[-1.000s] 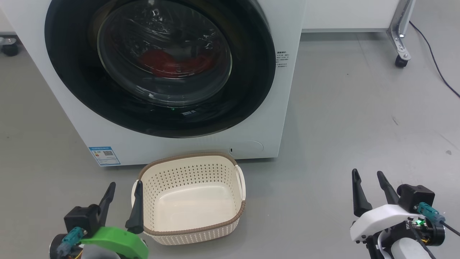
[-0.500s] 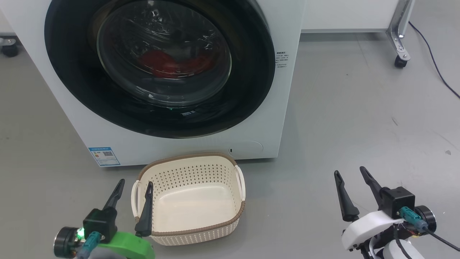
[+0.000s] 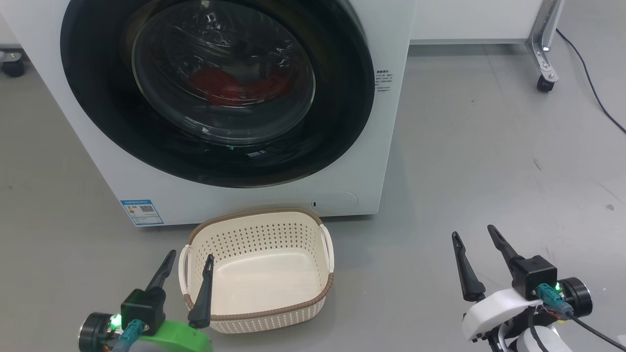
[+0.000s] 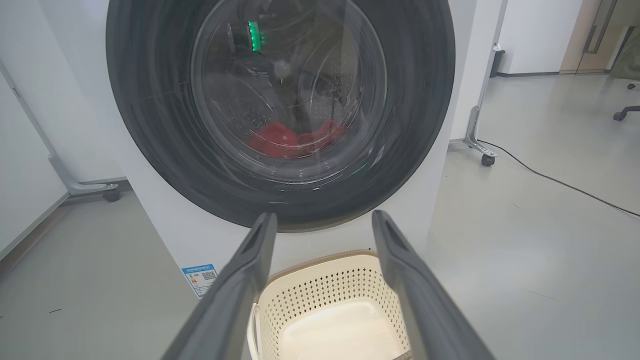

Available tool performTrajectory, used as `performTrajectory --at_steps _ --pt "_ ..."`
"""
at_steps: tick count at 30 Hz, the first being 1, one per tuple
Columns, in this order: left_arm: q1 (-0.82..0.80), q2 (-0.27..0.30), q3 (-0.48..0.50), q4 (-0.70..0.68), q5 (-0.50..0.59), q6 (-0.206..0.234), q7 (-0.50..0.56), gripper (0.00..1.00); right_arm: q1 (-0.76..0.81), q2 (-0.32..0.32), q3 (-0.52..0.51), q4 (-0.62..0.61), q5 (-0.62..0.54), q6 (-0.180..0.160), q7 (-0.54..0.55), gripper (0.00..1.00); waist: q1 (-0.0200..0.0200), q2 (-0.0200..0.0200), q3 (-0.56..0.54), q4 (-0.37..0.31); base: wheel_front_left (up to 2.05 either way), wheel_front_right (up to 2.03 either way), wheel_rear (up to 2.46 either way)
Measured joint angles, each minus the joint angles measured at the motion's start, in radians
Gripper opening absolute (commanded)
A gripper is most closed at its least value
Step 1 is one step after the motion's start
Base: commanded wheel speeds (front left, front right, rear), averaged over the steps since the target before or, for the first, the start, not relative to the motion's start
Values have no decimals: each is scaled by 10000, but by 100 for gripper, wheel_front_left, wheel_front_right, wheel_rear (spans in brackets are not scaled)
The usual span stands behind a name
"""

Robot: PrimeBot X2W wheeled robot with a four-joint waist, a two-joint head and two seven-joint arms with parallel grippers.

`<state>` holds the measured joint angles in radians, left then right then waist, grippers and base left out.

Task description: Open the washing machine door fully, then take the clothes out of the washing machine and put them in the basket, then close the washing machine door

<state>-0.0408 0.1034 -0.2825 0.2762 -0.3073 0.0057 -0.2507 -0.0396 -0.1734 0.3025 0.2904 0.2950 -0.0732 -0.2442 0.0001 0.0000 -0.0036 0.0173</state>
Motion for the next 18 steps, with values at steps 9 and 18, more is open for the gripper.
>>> performTrajectory --at_steps 9,18 --pt "4 -104 163 305 -153 77 0 100 42 144 -236 50 0 0 -2 100 0 0 2 47 0 0 0" --pt "3 -148 201 393 -151 75 0 100 81 211 -314 82 -33 15 -2 100 0 0 6 77 0 0 0"
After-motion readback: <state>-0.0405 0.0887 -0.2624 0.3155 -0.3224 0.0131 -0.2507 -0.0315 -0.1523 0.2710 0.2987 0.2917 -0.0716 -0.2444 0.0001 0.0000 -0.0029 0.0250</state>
